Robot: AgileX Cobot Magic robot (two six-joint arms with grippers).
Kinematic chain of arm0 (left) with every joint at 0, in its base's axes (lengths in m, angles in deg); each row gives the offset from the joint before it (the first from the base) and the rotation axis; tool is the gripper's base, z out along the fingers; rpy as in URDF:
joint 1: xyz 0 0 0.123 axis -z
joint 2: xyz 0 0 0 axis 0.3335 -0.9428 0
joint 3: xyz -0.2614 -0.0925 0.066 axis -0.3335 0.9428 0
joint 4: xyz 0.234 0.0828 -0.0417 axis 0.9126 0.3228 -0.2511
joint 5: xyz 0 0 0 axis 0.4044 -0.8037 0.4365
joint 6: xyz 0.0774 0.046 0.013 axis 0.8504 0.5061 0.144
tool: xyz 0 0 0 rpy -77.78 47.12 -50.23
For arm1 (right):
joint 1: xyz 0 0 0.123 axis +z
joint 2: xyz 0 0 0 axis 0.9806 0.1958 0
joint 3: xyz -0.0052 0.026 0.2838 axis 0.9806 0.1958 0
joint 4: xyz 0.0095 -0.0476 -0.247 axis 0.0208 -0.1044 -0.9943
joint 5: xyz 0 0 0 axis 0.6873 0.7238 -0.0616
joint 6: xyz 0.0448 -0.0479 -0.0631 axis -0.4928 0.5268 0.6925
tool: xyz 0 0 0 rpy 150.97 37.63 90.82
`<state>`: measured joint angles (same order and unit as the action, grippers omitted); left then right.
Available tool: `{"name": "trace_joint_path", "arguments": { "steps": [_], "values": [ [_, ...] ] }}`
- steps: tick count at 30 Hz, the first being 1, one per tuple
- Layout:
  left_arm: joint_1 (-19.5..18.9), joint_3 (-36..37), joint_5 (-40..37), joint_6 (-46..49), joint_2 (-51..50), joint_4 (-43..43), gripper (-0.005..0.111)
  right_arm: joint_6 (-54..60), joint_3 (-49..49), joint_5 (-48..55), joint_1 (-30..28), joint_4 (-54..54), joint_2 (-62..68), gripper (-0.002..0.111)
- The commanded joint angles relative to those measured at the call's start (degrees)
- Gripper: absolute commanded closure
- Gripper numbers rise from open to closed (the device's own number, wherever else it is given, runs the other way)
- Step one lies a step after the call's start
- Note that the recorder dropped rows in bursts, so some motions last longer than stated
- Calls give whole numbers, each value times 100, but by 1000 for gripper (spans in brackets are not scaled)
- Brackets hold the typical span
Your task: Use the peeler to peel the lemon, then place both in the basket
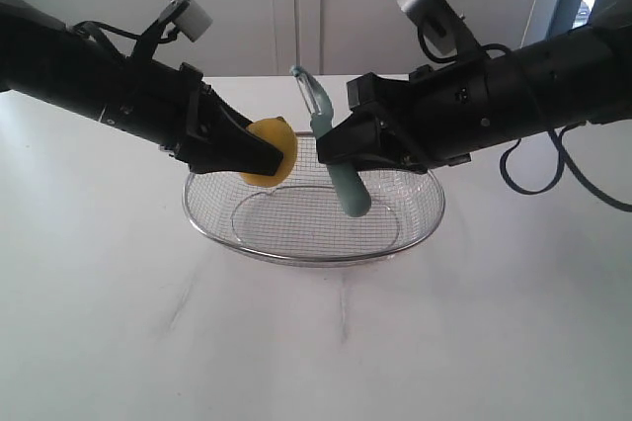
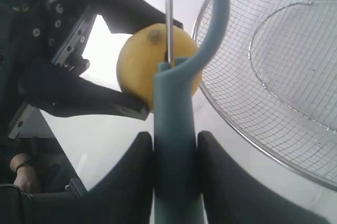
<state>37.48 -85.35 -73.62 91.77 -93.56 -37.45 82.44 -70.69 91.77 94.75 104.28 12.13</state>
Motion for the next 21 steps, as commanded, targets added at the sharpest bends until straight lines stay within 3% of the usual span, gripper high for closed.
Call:
{"name": "trace_joint_path", "arguments": {
  "steps": [1, 21],
  "values": [
    [-17, 28, -130, 9, 54, -173, 107, -217, -5, -65, -2, -23, -28, 108],
    [-17, 28, -130, 9, 54, -173, 107, -834, -5, 256, -2, -182, 588, 108]
  ]
}}
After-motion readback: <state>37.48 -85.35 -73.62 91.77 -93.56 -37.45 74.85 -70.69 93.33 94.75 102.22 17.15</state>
